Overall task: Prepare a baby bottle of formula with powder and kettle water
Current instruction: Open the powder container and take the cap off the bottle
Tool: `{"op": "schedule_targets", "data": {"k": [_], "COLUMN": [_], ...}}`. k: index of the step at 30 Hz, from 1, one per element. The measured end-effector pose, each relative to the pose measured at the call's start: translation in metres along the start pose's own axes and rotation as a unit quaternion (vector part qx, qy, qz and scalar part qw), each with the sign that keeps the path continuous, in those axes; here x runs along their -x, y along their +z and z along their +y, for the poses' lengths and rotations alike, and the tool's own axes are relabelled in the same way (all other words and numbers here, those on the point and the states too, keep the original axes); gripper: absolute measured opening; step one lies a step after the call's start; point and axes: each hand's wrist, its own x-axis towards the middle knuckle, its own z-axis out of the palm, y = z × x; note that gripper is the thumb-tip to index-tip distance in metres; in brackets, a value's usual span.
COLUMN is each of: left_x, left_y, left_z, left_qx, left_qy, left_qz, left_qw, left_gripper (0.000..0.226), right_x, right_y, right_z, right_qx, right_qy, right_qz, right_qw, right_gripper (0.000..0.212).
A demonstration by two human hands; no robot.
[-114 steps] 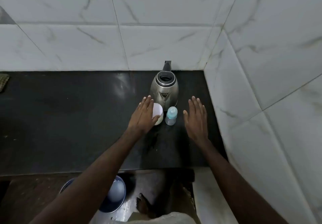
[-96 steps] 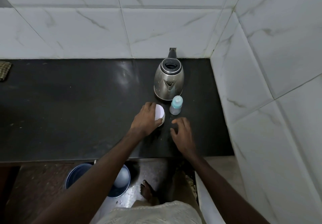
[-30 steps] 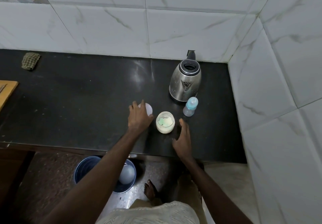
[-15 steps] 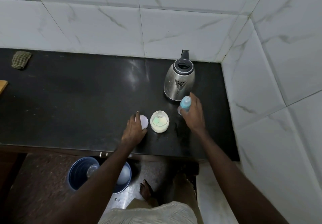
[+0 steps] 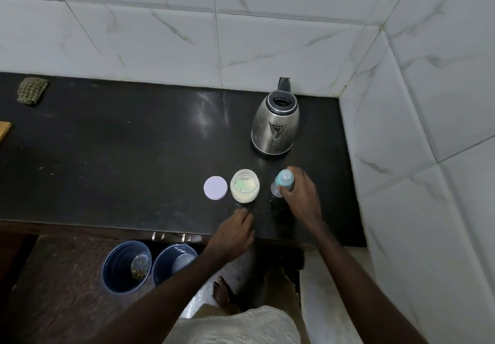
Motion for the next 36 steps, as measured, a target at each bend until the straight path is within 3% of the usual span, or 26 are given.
{"op": "schedule_targets", "data": {"k": [4, 7, 9, 12, 18, 23, 26, 28, 31, 33, 36], "left_x": [-0.031, -0.056, -0.068, -0.087, -0.109, -0.114, -0.115, -0.115, -0.114, -0.116, -0.117], "left_y": [0.001, 0.01, 0.014, 0.018, 0.019, 0.013, 0.016, 0.014, 0.007, 0.005, 0.006], "left_z": [0.037, 0.06, 0.069, 0.074, 0.071, 0.07, 0.067, 0.068, 0.071, 0.07, 0.067], "left_qx": [0.136, 0.253, 0.32, 0.375, 0.361, 0.344, 0.34, 0.366, 0.399, 0.362, 0.336], "left_qy": [-0.057, -0.134, -0.191, -0.236, -0.247, -0.295, -0.294, -0.299, -0.288, -0.289, -0.308], "left_qz": [-0.06, -0.037, -0.015, 0.063, 0.18, 0.164, 0.149, 0.142, 0.159, 0.147, 0.109], "left_qw": [0.987, 0.957, 0.928, 0.894, 0.881, 0.876, 0.881, 0.87, 0.856, 0.874, 0.883], "left_gripper": [0.068, 0.092, 0.096, 0.081, 0.028, 0.044, 0.029, 0.03, 0.035, 0.03, 0.034], "right_x": [0.02, 0.027, 0.029, 0.028, 0.018, 0.006, -0.004, -0.014, -0.019, -0.014, -0.013], "right_y": [-0.001, -0.001, -0.001, -0.004, -0.01, -0.016, -0.027, -0.031, -0.038, -0.035, -0.028], "right_z": [0.002, 0.001, -0.001, -0.004, -0.009, 0.002, 0.011, 0.018, 0.011, 0.004, 0.0], "right_qx": [0.01, 0.038, 0.057, 0.074, 0.095, 0.116, 0.117, 0.118, 0.146, 0.175, 0.196], "right_qy": [0.012, 0.002, -0.008, -0.012, -0.037, -0.112, -0.16, -0.19, -0.188, -0.145, -0.131], "right_qz": [-0.006, -0.018, -0.01, 0.007, -0.008, -0.061, -0.103, -0.14, -0.195, -0.172, -0.143], "right_qw": [1.0, 0.999, 0.998, 0.997, 0.995, 0.985, 0.975, 0.965, 0.952, 0.959, 0.961], "right_gripper": [0.056, 0.063, 0.068, 0.066, 0.049, 0.052, 0.057, 0.056, 0.059, 0.069, 0.067]}}
